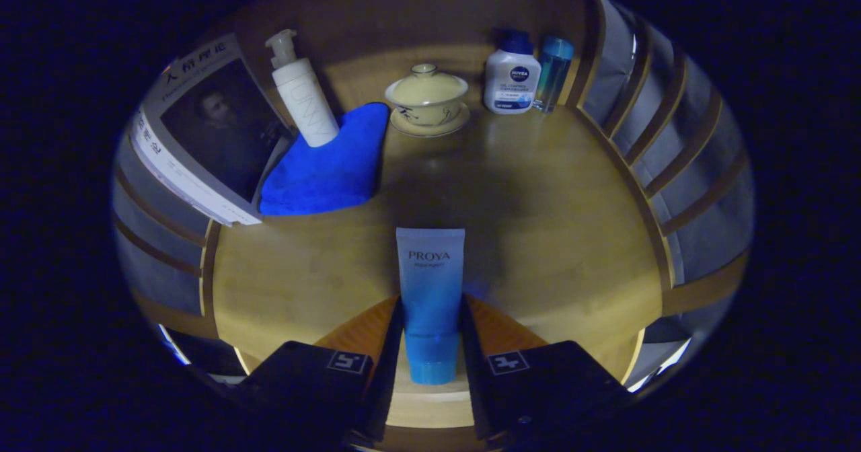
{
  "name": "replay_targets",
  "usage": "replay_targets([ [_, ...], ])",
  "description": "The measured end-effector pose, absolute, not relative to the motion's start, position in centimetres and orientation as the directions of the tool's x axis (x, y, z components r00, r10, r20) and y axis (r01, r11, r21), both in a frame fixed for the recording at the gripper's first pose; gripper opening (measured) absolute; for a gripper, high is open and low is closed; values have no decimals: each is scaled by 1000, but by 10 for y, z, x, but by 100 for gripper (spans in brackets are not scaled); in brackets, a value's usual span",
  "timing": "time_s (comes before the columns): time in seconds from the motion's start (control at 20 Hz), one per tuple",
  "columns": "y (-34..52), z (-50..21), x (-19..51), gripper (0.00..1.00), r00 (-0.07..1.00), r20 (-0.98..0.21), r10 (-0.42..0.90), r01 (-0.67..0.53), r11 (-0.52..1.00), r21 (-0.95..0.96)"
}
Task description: Pull open the drawer, take out the items inside it, and place them on the countertop above the cabinet.
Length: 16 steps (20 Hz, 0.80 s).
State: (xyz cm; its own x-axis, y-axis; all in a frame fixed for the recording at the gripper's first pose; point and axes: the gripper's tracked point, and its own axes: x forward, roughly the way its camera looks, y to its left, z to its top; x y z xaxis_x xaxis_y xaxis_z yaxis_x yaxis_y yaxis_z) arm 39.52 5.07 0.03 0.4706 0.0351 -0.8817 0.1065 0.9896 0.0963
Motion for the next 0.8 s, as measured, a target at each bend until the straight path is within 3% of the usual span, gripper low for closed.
replay_targets([
  [0.35,59,19,387,68,523,-850,62,96,987,131],
  [0.8,82,38,324,69,603,-787,126,-12,989,149],
])
